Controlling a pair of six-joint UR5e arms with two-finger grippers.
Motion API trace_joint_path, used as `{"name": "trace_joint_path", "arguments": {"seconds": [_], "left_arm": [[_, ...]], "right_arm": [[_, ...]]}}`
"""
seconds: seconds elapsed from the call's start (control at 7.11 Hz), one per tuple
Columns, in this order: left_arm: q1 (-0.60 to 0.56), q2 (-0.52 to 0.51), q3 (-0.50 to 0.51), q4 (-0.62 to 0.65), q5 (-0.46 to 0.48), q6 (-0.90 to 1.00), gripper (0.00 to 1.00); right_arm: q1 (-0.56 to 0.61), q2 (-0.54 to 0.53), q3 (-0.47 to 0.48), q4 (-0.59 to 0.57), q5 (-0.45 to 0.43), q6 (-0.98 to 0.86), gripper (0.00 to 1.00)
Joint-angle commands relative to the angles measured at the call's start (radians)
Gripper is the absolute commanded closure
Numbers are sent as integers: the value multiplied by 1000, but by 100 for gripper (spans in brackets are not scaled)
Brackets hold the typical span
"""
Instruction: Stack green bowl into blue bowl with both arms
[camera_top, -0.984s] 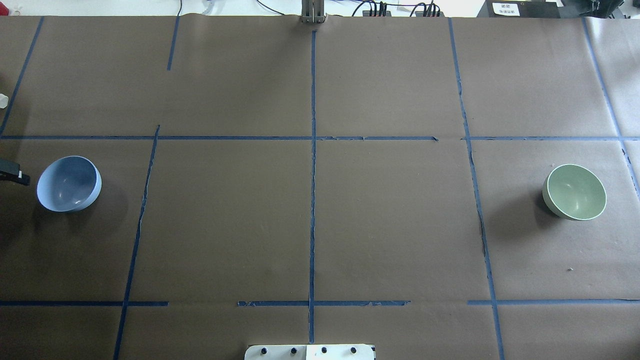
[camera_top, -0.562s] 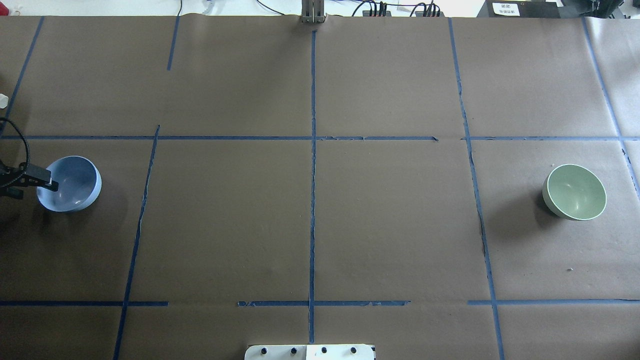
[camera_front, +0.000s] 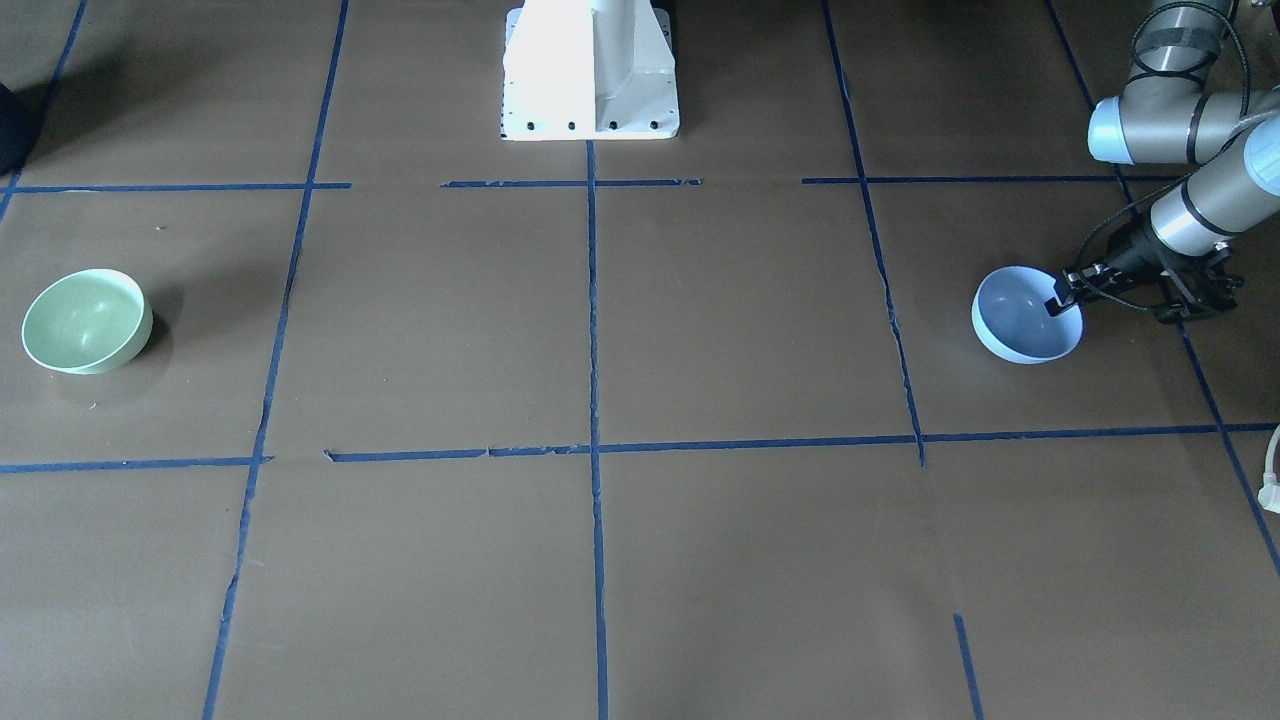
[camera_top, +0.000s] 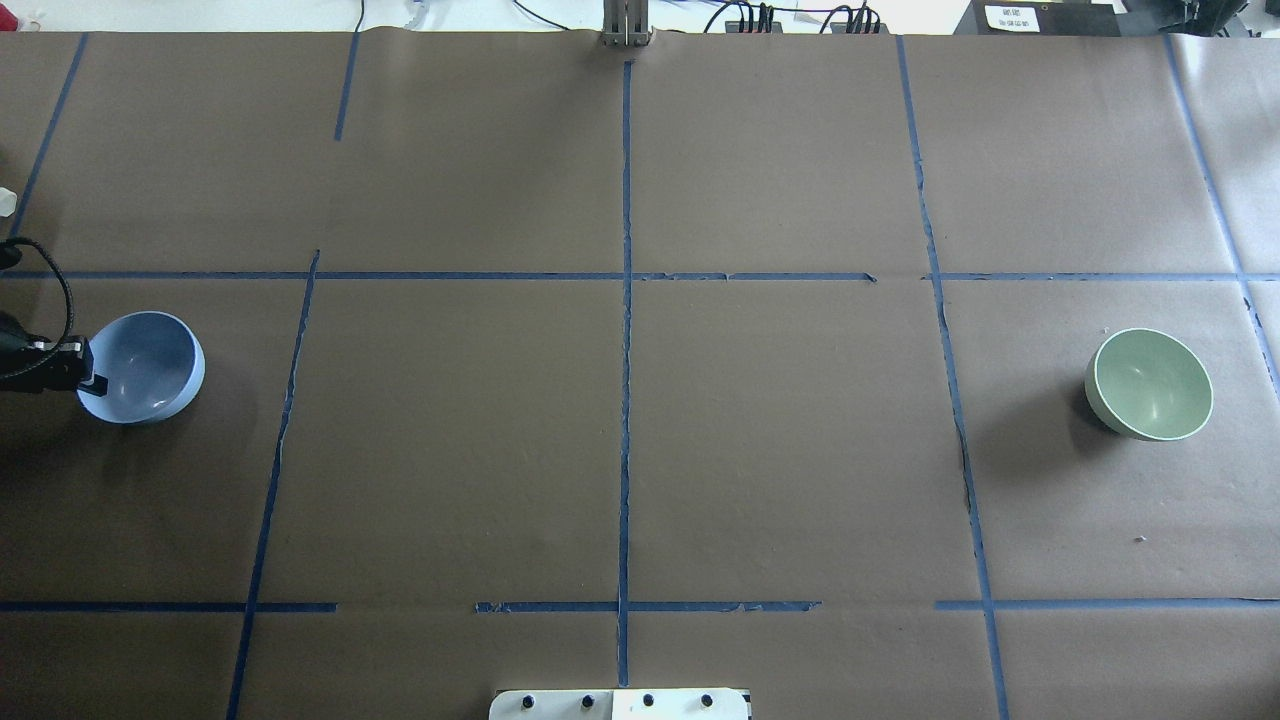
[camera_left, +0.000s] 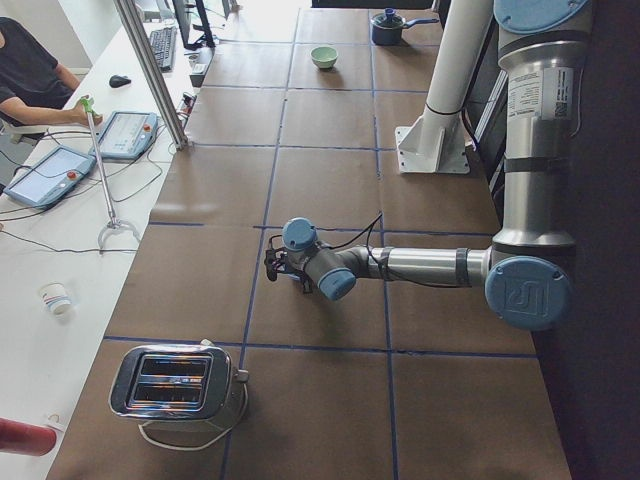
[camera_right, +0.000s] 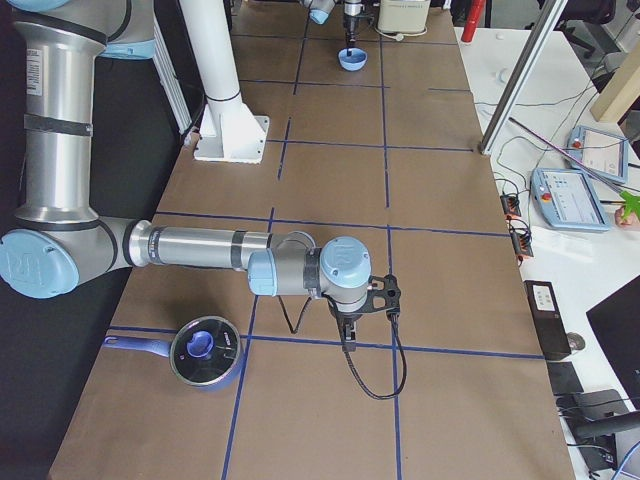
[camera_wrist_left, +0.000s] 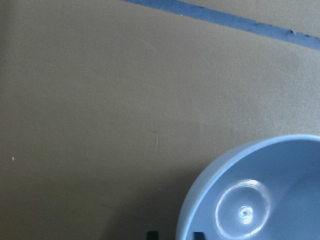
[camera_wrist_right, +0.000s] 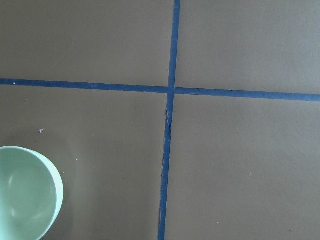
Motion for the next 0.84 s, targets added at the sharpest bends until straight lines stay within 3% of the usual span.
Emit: {"name": "trace_joint_path", "arguments": {"seconds": [0.0, 0.14, 0.42, 0.56, 0.7], "left_arm": [[2, -21, -60, 32, -22, -105, 100], [0, -71, -111, 111, -33, -171, 100], [9, -237, -229, 419, -31, -227, 100], [70, -348, -240, 484, -21, -353, 100], [204, -445, -225, 485, 46, -517, 100]], "right_arm": [[0, 1, 0, 0, -1, -3, 0], [0, 1, 0, 2, -2, -2, 0], [-2, 2, -2, 2, -2, -2, 0], [-2, 5, -2, 2, -2, 3, 0], [-9, 10, -2, 0, -2, 17, 0]]}}
